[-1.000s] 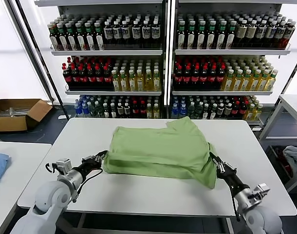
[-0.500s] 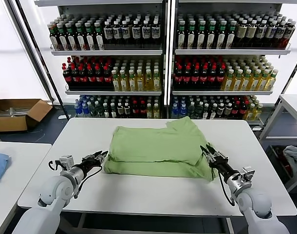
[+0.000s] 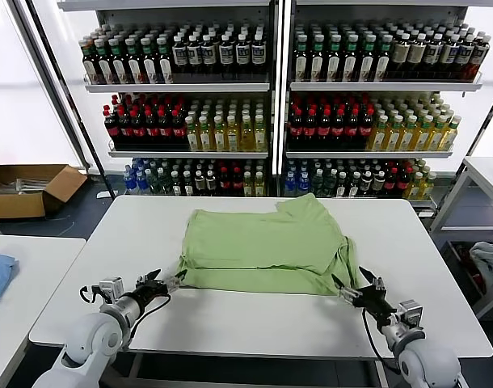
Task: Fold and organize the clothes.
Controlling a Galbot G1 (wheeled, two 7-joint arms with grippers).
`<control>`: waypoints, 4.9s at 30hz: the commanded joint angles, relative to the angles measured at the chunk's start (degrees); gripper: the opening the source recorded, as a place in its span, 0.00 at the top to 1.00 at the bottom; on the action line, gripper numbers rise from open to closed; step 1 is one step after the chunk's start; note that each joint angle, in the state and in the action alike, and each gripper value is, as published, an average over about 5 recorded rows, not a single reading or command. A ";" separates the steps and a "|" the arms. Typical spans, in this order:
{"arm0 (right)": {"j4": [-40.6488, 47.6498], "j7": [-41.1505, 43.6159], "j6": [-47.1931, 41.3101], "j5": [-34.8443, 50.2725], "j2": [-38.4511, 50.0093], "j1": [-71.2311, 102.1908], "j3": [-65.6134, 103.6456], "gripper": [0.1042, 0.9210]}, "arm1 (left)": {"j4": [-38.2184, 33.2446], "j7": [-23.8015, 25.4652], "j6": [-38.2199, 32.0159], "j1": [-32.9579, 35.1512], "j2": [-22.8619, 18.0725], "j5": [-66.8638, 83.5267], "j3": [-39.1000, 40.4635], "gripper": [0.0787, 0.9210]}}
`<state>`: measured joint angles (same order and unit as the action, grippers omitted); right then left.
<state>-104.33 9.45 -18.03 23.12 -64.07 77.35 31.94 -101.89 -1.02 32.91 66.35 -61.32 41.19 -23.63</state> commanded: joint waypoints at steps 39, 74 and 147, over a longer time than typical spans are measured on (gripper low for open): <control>-21.85 0.68 -0.37 -1.38 1.46 28.66 6.04 0.97 | -23.88 -0.25 0.27 37.07 -1.40 -6.97 -18.73 0.99; 19.77 6.01 -6.31 7.91 5.25 -36.31 -16.27 0.12 | 2.67 6.81 -0.30 -9.47 10.00 -4.18 2.09 0.12; 9.53 2.77 -6.85 14.16 -0.91 -30.87 -13.94 1.00 | 5.66 4.66 -8.94 -15.18 7.97 -0.92 7.57 0.99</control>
<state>-82.28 13.17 -24.58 33.57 -67.07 40.39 15.09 -86.87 4.30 25.10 45.96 -55.00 38.88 -12.71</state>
